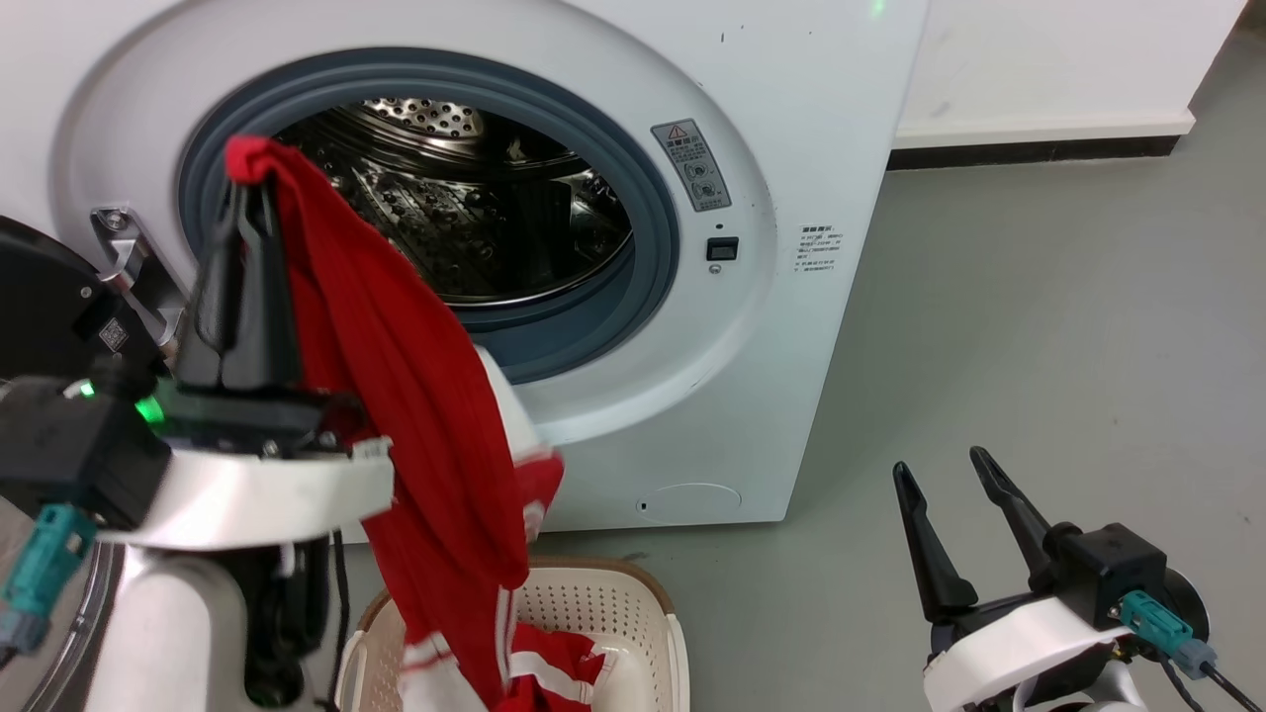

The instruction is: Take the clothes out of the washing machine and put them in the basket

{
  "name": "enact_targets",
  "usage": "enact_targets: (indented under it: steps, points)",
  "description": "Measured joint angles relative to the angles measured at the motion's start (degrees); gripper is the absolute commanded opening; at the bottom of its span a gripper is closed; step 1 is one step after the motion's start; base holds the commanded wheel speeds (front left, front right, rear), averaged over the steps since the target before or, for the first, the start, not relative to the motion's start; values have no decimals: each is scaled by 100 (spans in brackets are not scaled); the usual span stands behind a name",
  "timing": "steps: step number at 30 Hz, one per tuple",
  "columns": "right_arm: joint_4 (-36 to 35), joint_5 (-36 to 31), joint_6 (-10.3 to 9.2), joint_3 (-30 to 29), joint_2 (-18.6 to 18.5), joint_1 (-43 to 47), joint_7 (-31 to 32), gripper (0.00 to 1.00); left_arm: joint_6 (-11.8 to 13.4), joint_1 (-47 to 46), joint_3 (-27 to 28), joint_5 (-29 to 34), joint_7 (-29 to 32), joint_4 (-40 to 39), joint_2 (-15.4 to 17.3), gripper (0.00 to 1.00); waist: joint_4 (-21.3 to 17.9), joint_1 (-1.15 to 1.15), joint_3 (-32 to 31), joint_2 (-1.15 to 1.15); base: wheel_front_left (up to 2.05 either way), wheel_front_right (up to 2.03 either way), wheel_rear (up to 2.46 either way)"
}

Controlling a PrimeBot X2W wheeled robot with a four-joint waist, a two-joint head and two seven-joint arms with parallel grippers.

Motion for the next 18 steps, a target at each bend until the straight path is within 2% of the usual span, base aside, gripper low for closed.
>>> enact_targets:
  steps: [5,9,14,18]
  points:
    - [-52,-12,0,5,0,-2,24,100,100,728,-131,-121,100,-164,-162,0,24,0,104,0,0,0,0]
    - [-86,-37,0,5,0,-55,22,100,263,1335,-203,-182,104,20,-339,0,34,0,235,0,0,0,0]
    - [-120,-53,0,-16,0,-147,21,100,365,1787,-231,-322,-93,798,-514,0,51,0,465,0,0,0,0]
    - [-133,-70,0,37,0,-306,13,100,281,1813,-240,-474,-319,1812,-561,0,57,0,712,0,0,0,0]
